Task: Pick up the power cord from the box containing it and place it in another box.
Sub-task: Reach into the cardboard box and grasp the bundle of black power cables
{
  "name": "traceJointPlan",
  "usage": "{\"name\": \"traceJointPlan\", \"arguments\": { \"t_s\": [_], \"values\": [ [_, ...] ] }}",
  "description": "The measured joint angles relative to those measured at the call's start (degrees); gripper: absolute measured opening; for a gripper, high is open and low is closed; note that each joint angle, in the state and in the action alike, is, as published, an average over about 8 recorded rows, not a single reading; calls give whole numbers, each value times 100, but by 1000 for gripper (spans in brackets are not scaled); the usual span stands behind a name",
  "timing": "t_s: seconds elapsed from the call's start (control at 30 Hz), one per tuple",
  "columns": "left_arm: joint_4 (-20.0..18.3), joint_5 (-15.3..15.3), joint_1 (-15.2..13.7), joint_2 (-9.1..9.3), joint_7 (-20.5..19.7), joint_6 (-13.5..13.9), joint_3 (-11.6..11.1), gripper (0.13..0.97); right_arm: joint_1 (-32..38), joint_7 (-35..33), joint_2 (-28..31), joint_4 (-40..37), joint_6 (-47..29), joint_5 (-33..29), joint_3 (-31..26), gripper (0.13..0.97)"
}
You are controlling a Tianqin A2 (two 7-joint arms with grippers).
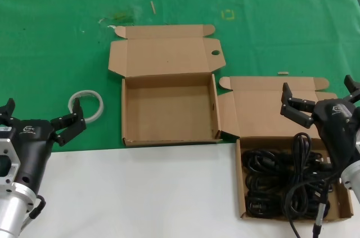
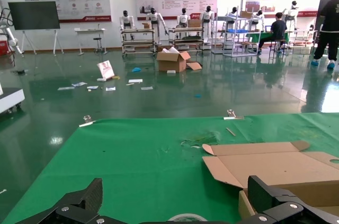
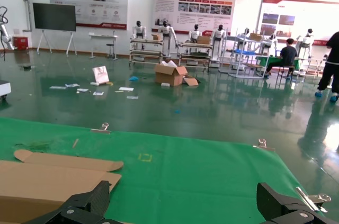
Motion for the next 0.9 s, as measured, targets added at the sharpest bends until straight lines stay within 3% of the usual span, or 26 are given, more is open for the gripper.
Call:
{"name": "traceJointPlan", "arguments": {
  "t_s": [0.9],
  "values": [
    [0,0,0,0,0,0,0,966,0,0,0,0,0,0,0,966]
  ]
}}
